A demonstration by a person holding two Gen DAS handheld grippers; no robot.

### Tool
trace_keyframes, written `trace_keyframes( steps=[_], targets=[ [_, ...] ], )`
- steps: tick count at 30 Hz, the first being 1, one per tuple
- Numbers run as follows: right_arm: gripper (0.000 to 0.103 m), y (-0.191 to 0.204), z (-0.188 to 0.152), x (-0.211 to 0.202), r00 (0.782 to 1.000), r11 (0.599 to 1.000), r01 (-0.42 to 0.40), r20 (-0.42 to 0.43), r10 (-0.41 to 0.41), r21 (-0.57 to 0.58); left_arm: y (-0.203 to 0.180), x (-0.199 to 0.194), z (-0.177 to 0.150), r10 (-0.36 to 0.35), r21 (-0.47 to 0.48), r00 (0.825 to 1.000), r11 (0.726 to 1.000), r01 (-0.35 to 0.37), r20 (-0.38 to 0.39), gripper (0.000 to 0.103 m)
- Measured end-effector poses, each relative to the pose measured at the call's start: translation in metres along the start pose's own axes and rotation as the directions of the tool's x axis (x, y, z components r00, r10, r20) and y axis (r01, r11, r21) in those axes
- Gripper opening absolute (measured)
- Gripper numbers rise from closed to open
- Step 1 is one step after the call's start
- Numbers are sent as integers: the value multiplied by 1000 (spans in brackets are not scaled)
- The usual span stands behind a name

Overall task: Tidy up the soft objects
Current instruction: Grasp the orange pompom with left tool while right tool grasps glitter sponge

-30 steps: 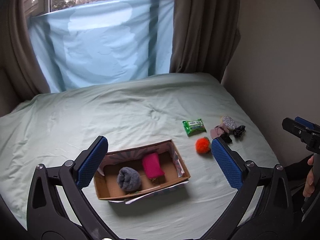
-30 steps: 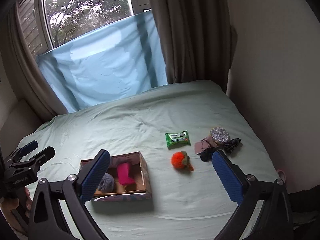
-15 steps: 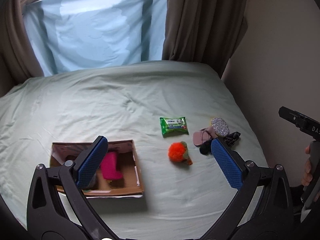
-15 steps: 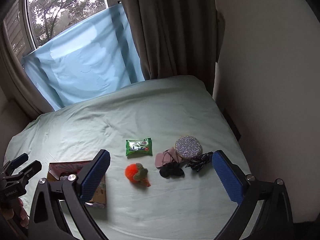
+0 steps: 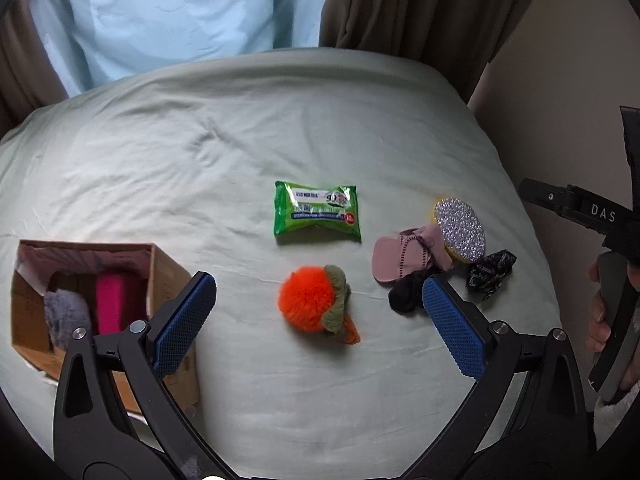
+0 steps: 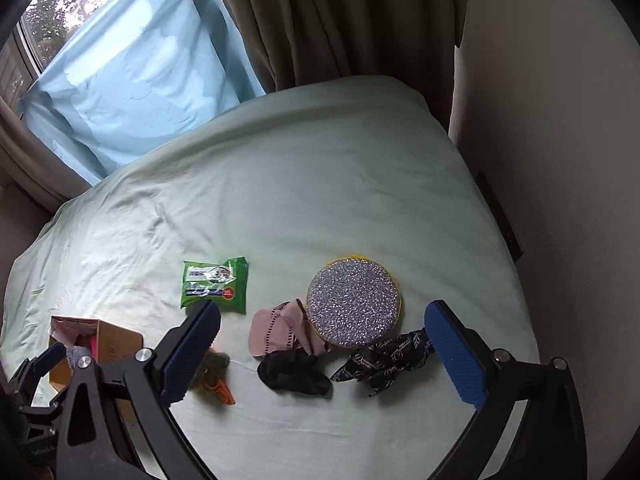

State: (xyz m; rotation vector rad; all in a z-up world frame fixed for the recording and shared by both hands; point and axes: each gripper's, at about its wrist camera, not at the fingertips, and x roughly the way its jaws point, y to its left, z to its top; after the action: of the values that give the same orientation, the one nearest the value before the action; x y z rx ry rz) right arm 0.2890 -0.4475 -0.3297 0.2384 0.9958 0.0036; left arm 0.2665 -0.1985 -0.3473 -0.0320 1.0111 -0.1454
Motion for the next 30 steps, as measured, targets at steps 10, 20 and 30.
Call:
trace_keyframes(
  steps=[10,20,30],
  targets=[
    [102,-27,-1,112,995,998,15,-104,-9,55,-5,115,-21,12,17,993,1000,-10,-114,96],
    [102,-35,-14,161,985,994,49,-170,-32,93,-6,164,-32,11,32,981,999,-5,-192,84],
    [94,-25,-26,167,985,995,98,-148,-92,30,-9,172,-41,28,67,984,998,-16,-175,52]
  ],
)
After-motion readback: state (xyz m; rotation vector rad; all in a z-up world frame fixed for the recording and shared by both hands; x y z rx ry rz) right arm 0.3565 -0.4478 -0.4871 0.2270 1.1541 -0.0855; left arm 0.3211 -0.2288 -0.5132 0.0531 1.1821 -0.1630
